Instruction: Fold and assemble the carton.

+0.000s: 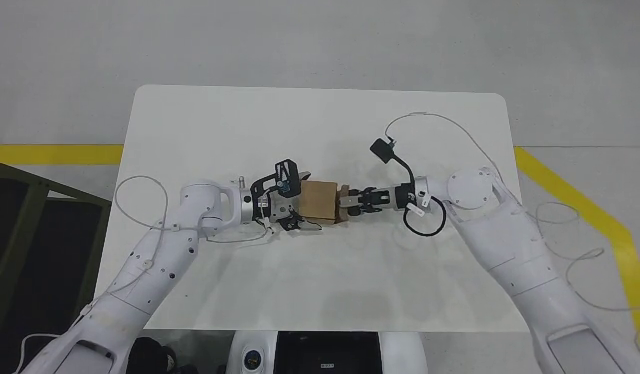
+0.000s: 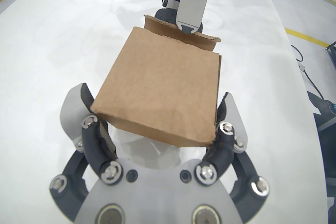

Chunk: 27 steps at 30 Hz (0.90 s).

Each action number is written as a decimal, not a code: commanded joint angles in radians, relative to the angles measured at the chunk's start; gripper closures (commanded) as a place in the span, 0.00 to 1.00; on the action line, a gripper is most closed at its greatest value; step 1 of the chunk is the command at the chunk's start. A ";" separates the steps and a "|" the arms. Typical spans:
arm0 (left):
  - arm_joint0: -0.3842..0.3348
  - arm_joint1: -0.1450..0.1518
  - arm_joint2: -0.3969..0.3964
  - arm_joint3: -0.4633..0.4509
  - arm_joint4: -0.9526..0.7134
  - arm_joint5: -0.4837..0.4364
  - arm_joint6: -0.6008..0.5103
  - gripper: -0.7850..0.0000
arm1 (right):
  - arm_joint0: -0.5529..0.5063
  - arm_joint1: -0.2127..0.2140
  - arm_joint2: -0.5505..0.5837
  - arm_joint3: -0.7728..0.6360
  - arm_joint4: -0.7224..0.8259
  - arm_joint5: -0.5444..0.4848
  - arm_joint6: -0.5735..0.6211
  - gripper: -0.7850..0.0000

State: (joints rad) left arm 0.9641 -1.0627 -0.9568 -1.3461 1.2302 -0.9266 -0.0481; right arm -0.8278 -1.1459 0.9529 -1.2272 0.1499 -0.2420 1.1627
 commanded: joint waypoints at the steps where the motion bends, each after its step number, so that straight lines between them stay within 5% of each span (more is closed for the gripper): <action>1: 0.000 0.000 -0.001 -0.001 0.000 0.000 -0.001 0.00 | -0.002 0.001 0.001 -0.007 -0.005 0.006 0.001 0.78; 27: 0.004 -0.003 -0.007 -0.002 0.004 -0.005 -0.001 0.00 | 0.028 -0.011 -0.044 -0.031 -0.032 0.030 -0.014 0.84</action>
State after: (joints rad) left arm 0.9677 -1.0653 -0.9635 -1.3484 1.2326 -0.9314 -0.0498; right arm -0.8033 -1.1551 0.9136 -1.2589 0.1153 -0.2097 1.1500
